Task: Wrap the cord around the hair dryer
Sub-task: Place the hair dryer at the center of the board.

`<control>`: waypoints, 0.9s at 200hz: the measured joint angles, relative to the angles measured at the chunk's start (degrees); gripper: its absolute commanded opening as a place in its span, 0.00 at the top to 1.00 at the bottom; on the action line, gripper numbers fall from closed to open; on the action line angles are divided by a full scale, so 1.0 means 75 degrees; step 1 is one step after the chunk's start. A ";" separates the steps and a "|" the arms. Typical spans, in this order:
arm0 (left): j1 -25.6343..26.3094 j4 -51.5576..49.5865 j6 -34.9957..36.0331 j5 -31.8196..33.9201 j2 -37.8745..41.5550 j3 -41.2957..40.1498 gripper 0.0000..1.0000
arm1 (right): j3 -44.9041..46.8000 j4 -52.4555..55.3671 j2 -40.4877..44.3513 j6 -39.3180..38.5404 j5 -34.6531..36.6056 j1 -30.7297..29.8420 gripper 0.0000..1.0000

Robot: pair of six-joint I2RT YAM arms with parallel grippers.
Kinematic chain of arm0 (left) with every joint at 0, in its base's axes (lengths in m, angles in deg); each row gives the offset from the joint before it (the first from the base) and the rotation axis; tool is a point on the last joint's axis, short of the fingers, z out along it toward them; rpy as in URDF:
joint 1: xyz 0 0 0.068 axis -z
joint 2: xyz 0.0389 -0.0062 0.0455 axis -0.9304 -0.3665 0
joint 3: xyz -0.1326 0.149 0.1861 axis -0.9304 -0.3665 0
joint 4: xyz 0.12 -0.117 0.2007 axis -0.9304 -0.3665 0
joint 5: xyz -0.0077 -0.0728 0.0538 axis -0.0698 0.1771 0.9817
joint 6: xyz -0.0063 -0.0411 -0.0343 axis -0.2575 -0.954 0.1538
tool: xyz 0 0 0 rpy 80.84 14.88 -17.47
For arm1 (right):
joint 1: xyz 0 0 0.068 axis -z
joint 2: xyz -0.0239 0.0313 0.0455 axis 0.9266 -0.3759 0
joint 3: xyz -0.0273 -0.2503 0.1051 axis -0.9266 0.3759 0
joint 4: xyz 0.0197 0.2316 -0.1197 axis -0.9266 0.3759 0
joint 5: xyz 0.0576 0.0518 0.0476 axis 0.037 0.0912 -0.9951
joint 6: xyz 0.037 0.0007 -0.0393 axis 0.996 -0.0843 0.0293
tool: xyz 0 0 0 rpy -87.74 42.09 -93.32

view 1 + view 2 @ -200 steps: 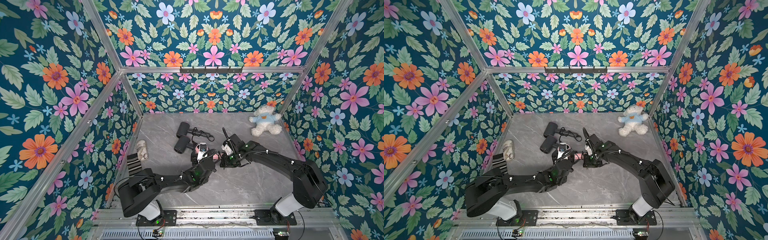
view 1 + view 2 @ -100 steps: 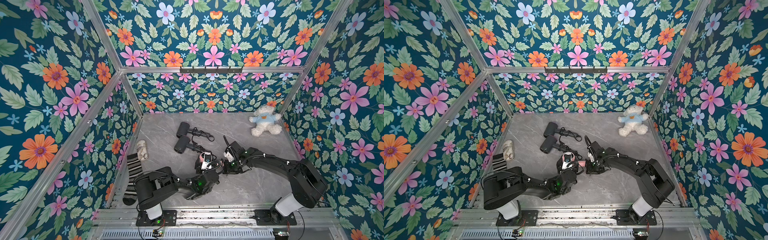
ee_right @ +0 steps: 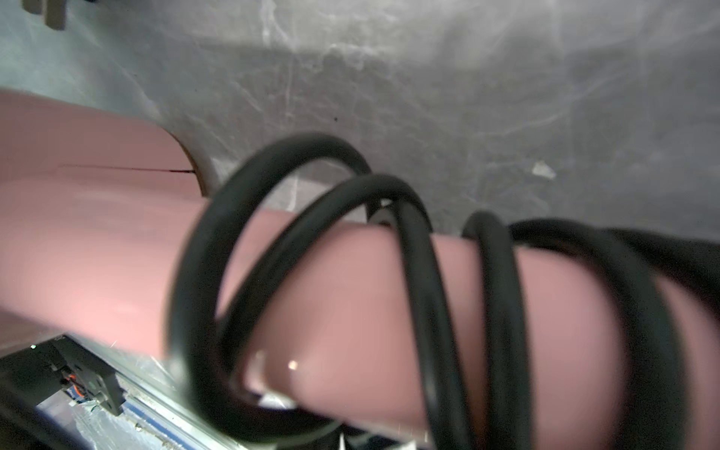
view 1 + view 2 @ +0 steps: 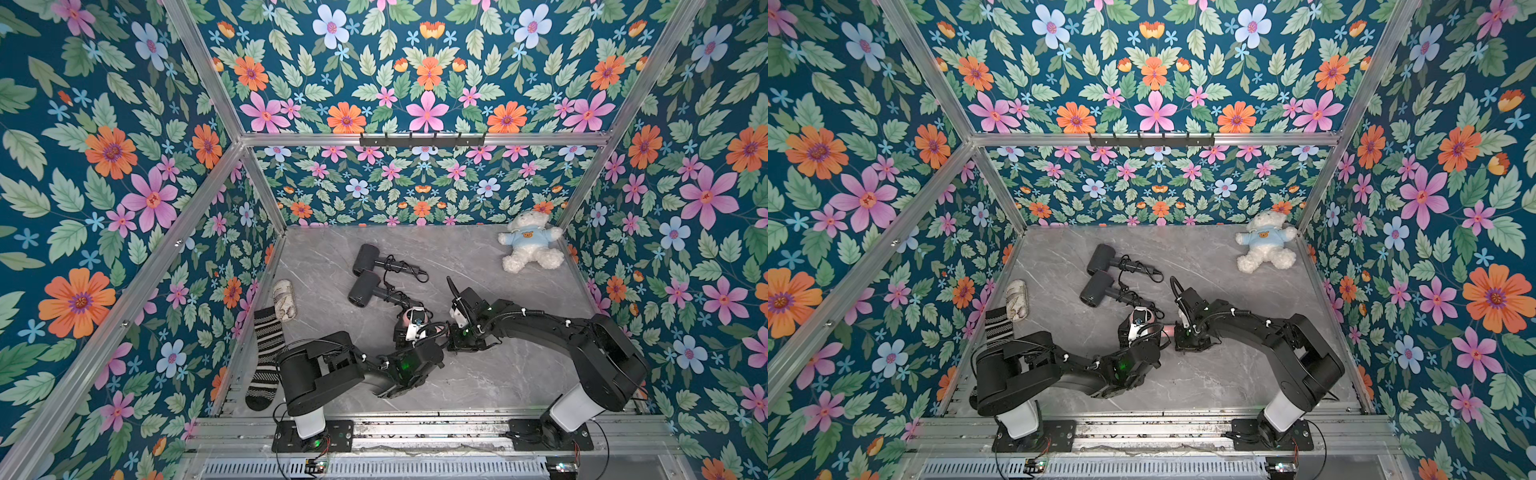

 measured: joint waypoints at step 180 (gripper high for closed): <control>0.0064 -0.1988 -0.0082 -0.1221 0.1163 0.0402 0.01 | -0.0134 -0.0597 -0.0143 -0.0213 0.1000 0.0050 1.00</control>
